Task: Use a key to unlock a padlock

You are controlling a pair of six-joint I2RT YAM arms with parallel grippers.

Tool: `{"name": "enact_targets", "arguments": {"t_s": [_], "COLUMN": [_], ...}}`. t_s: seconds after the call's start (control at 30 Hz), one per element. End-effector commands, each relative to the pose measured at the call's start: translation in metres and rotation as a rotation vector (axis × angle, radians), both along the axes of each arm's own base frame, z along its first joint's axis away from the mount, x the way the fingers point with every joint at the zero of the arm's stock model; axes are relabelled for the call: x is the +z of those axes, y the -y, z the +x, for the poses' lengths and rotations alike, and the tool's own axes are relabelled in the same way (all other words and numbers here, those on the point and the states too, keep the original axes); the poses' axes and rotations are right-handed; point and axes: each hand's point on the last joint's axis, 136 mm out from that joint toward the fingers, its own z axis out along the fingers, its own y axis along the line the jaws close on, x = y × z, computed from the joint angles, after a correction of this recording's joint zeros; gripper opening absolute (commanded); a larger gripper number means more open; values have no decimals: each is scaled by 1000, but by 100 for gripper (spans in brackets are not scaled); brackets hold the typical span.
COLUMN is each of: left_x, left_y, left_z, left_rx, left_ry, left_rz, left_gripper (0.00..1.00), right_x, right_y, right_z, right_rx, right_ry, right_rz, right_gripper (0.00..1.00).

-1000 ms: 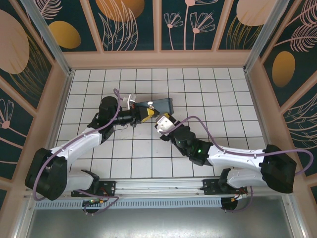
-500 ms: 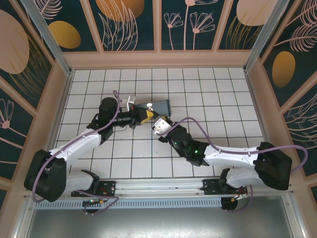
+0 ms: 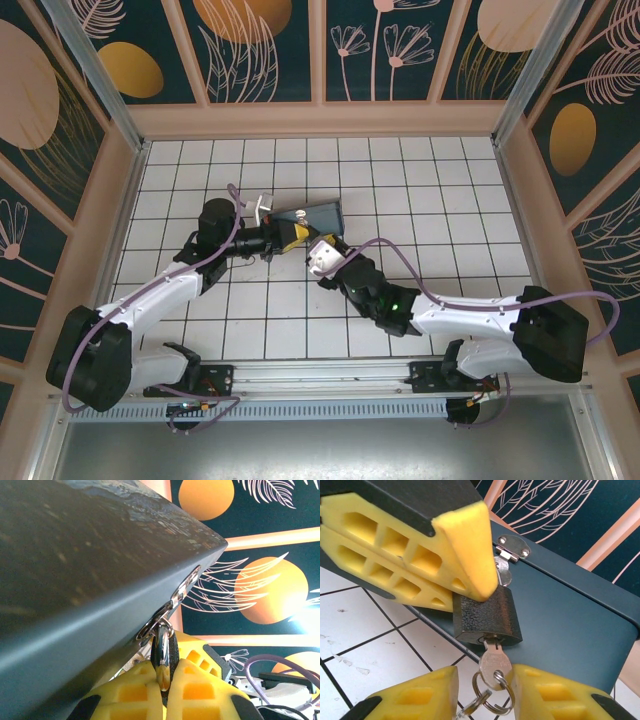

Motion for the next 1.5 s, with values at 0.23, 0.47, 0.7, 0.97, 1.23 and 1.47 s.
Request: {"name": "enact_targets", "arguments": {"t_s": [0.23, 0.47, 0.7, 0.97, 1.23, 1.47], "left_x": [19, 22, 24, 27, 19, 21], "left_y": [3, 4, 3, 5, 6, 8], "left_z": [-7, -7, -5, -2, -3, -3], "left_rx": [-39, -41, -33, -36, -65, -74], "left_ry": [100, 107, 107, 138, 252, 259], "left_rz": [-36, -41, -42, -49, -14, -60], "left_gripper": [0, 0, 0, 0, 0, 0], "right_x": [27, 22, 14, 14, 9, 13], "right_y": [2, -2, 0, -6, -6, -6], "right_z": [2, 2, 2, -8, 0, -2], "right_rx": [-49, -34, -38, 31, 71, 107], "right_ry": [64, 58, 37, -78, -495, -758], "right_rz": [102, 68, 68, 116, 359, 614], "right_gripper": [24, 23, 8, 0, 0, 0]}}
